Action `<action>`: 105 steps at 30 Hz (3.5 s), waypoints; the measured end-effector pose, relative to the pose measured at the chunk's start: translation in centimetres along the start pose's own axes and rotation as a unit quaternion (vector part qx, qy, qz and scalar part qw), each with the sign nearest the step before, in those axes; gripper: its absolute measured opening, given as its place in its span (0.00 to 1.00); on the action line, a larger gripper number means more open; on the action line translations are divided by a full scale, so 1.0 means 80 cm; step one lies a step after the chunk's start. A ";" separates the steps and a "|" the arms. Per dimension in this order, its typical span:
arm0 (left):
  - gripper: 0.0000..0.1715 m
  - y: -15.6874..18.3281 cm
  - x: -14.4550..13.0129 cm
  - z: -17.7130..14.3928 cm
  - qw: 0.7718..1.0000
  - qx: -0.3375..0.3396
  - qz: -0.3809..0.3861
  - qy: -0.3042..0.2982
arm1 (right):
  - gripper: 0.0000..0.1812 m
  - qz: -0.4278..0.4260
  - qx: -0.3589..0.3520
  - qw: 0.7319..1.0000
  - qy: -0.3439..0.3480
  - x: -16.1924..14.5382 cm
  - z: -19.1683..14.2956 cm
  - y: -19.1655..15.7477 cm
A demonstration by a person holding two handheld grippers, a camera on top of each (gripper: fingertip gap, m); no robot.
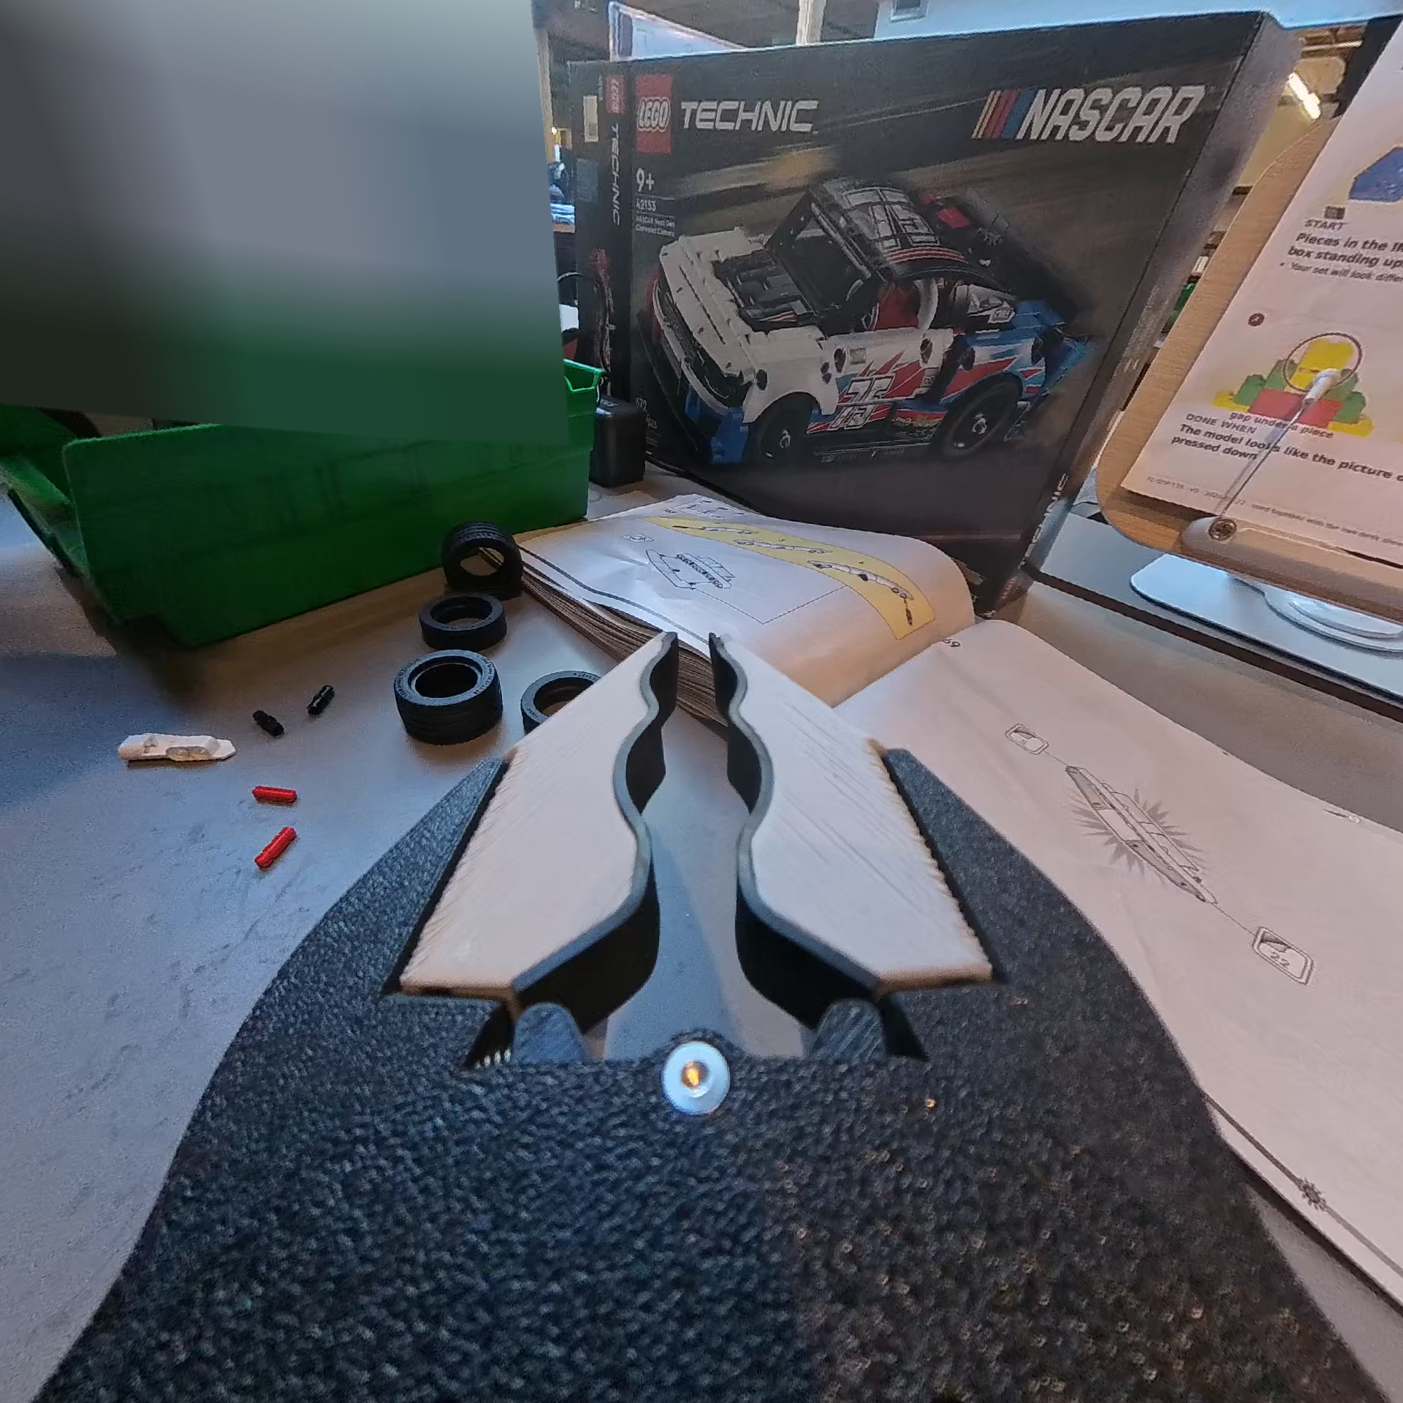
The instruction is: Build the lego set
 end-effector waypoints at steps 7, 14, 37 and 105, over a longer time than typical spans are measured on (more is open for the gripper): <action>0.08 0.005 0.001 0.015 0.999 -0.012 0.002 -0.037 | 0.04 0.001 0.001 1.000 0.002 0.000 -0.001 0.000; 0.07 0.005 0.001 0.024 0.998 -0.013 0.019 -0.063 | 0.04 0.004 0.003 1.000 0.004 0.000 -0.001 0.000; 0.00 0.127 0.161 -0.111 0.958 0.048 0.013 0.283 | 0.03 -0.022 0.023 0.999 0.026 0.013 0.002 -0.018; 0.12 0.354 -0.049 0.134 0.982 -0.173 -0.026 0.077 | 0.29 -0.003 0.335 0.839 -0.429 -0.147 -0.153 -0.328</action>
Point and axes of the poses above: each gripper's, where its closed fingertips meet, z out along the fingers, x out of its top, y = z × x across the jaws, the point moved 5 cm from there along -z, back along the fingers, and after that the axes turned 9 degrees about -z, right-handed, at the moved point
